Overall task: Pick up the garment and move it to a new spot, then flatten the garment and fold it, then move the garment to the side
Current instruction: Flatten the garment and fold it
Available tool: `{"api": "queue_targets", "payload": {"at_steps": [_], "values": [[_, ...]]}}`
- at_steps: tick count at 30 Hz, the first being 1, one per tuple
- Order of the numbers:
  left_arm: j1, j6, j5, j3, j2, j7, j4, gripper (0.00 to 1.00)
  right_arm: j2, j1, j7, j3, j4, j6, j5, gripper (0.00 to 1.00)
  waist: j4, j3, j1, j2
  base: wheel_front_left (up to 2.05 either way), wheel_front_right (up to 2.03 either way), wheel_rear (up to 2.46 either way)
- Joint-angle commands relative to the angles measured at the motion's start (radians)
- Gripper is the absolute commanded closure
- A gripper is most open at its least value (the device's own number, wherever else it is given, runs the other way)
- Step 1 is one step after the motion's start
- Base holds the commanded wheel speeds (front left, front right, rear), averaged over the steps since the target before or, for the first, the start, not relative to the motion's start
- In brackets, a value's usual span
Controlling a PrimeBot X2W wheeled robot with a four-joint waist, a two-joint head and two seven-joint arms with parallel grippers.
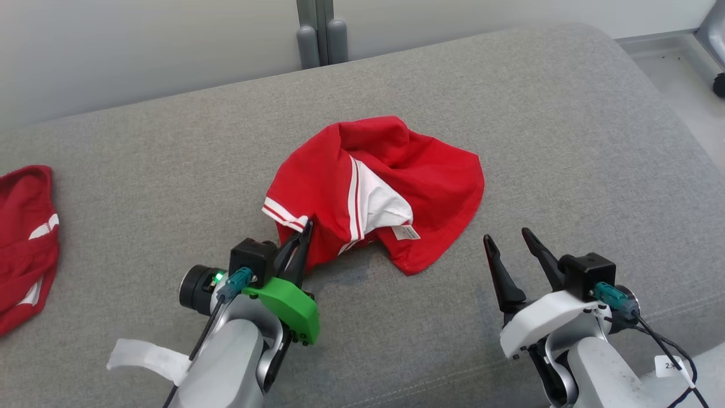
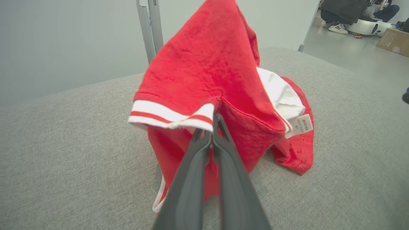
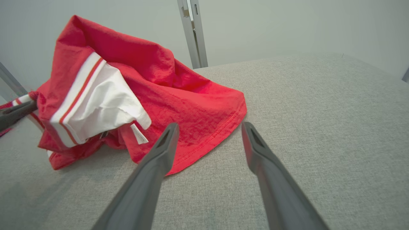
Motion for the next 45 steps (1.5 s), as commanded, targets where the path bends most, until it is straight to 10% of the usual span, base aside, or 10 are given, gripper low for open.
{"api": "queue_targets", "payload": {"at_steps": [1, 21, 42, 43, 45], "values": [[-0.003, 0.009, 0.011, 0.019, 0.003, -0.004, -0.023, 1.00, -0.003, 0.002, -0.010, -0.010, 0.002, 0.000, -0.008, 0.00, 0.009, -0.003, 0.0000, 0.0000, 0.00, 0.00, 0.00], [0.071, -0.011, 0.011, 0.117, 0.099, -0.004, -0.155, 1.00, -0.003, 0.031, -0.003, -0.012, 0.001, 0.000, -0.004, 0.00, 0.161, -0.032, 0.0000, 0.0000, 0.00, 0.00, 0.00], [0.143, -0.035, -0.004, 0.135, 0.208, -0.004, 0.016, 1.00, -0.003, 0.017, 0.014, -0.004, -0.007, 0.000, -0.020, 0.00, 0.144, -0.013, 0.0000, 0.0000, 0.00, 0.00, 0.00], [0.143, -0.035, 0.000, 0.139, 0.205, -0.004, 0.019, 0.97, -0.003, 0.018, 0.015, -0.004, -0.007, 0.000, -0.020, 0.00, 0.145, -0.013, 0.0000, 0.0000, 0.00, 0.00, 0.00], [0.146, -0.031, 0.008, 0.151, 0.200, -0.004, 0.021, 0.36, -0.003, 0.020, 0.018, -0.004, -0.008, 0.000, -0.019, 0.00, 0.148, -0.014, 0.0000, 0.0000, 0.00, 0.00, 0.00]]}}
